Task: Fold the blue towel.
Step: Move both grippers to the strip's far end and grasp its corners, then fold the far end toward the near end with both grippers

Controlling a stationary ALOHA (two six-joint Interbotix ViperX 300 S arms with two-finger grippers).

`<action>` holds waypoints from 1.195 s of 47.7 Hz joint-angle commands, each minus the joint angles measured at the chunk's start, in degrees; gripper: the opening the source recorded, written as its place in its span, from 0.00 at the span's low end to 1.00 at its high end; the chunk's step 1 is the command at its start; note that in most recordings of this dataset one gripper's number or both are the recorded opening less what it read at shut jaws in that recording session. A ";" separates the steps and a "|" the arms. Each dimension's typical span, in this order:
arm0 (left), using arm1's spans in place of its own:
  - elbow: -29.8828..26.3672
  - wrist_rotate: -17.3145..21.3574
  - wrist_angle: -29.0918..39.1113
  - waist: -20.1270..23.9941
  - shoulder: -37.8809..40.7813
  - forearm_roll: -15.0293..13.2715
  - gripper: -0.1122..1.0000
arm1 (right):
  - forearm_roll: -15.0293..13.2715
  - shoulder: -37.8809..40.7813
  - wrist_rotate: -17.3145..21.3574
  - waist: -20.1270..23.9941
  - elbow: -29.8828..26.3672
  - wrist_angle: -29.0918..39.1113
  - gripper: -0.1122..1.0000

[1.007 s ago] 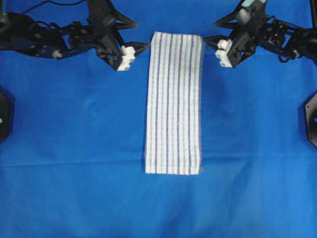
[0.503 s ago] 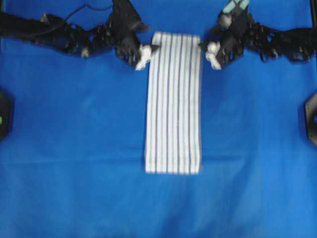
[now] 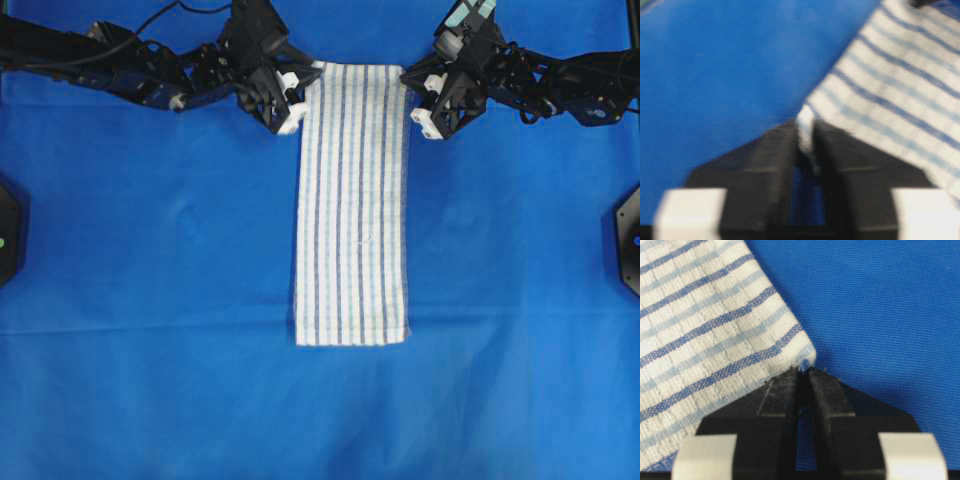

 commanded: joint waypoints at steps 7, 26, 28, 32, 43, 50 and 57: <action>-0.35 0.70 0.62 0.09 -0.26 0.00 0.13 | 0.00 -0.70 0.18 -0.18 -0.70 0.09 0.17; -1.93 3.43 3.87 1.76 -4.31 0.00 0.13 | 0.26 -5.36 0.35 -1.23 -0.88 -0.18 0.17; -2.20 3.69 4.39 1.93 -4.57 0.00 0.13 | 0.26 -5.89 0.35 -1.49 -0.88 -0.18 0.17; -2.72 4.13 5.45 2.46 -5.27 0.00 0.13 | 0.26 -6.68 0.35 -2.02 -0.88 -0.26 0.17; -3.78 5.36 6.24 2.90 -6.33 0.00 0.13 | 0.35 -7.12 0.35 -2.46 -0.97 -0.18 0.17; -3.96 5.63 7.38 2.81 -7.65 0.00 0.13 | 0.44 -7.38 0.70 -2.37 -0.88 -0.18 0.17; -2.90 5.63 8.70 1.93 -9.93 0.00 0.13 | 0.44 -9.76 0.97 -1.49 0.00 0.18 0.17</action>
